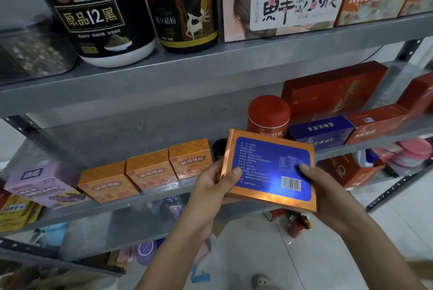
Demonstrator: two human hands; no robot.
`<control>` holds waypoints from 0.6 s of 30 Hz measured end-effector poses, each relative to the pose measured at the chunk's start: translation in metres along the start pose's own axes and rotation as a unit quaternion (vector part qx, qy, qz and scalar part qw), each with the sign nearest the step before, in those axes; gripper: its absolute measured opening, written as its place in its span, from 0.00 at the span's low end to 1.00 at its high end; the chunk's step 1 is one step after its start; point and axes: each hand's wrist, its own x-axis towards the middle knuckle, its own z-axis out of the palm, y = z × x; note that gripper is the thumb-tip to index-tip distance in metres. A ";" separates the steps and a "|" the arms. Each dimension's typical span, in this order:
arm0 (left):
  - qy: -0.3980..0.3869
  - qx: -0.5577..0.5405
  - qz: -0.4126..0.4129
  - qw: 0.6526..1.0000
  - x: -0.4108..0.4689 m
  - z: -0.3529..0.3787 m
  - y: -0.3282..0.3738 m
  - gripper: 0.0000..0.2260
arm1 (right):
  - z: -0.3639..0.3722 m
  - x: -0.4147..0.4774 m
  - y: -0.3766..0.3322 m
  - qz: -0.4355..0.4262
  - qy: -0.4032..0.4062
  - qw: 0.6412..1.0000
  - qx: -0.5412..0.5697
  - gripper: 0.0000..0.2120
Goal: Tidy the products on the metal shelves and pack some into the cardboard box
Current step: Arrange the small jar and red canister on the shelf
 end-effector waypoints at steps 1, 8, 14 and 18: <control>-0.004 0.000 -0.015 1.000 -0.001 -0.001 -0.001 0.15 | 0.001 -0.002 0.000 0.004 0.001 1.000 -0.008 0.47; 0.055 0.261 0.108 0.958 0.005 -0.004 -0.022 0.27 | 0.007 -0.014 0.013 -0.020 0.090 0.996 0.007 0.43; -0.014 0.533 0.565 0.630 0.019 0.015 -0.046 0.18 | 0.014 -0.027 0.019 -0.043 0.168 0.979 0.110 0.27; -0.013 0.569 0.579 0.583 0.021 0.033 -0.052 0.27 | 0.015 -0.044 0.018 -0.039 0.174 0.976 0.126 0.25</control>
